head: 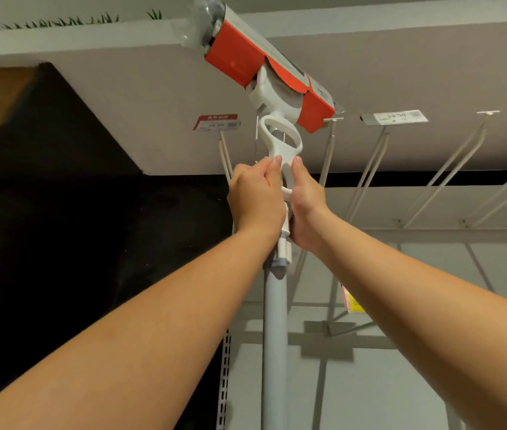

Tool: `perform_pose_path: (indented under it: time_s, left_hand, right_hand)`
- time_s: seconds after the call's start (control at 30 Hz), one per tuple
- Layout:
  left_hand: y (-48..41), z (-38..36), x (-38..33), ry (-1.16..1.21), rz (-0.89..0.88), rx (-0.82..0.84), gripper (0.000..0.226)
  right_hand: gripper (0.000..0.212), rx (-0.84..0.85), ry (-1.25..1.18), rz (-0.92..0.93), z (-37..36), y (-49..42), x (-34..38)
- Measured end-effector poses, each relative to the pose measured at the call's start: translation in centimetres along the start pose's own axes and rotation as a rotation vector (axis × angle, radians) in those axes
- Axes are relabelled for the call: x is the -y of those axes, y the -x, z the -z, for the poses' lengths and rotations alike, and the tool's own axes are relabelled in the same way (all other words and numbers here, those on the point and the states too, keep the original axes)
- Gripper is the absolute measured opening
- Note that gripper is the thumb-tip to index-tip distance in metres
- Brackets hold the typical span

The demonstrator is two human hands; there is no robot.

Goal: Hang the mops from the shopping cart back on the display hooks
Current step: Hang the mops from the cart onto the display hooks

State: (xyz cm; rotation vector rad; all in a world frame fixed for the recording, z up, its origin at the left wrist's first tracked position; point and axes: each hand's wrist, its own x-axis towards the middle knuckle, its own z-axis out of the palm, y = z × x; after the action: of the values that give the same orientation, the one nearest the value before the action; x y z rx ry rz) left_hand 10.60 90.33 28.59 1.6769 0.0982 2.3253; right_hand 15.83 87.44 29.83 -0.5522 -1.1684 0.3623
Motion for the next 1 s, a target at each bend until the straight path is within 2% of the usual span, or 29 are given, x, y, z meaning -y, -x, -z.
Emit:
perform_pose_path:
  time_s: [0.3,0.5,0.73,1.0]
  left_hand:
    - [-2.8,-1.4,6.2,0.056,0.020,0.117,0.035]
    - [-3.3,-2.3,9.8,0.175,0.084,0.211,0.037]
    - [-2.4,-3.1,14.1,0.294,0.190,0.349,0.029]
    - [-1.0,-5.2,19.1,0.313,0.248,0.425,0.024]
  right_hand:
    - [0.036,-0.106,0.035,0.053,-0.2,-4.6,-3.9]
    - [0.040,-0.231,0.187,0.075,0.5,-6.7,-6.6]
    - [0.043,-0.369,0.425,0.097,2.8,-8.9,-10.3]
    - [0.046,-0.384,0.626,0.158,6.4,-11.3,-14.6]
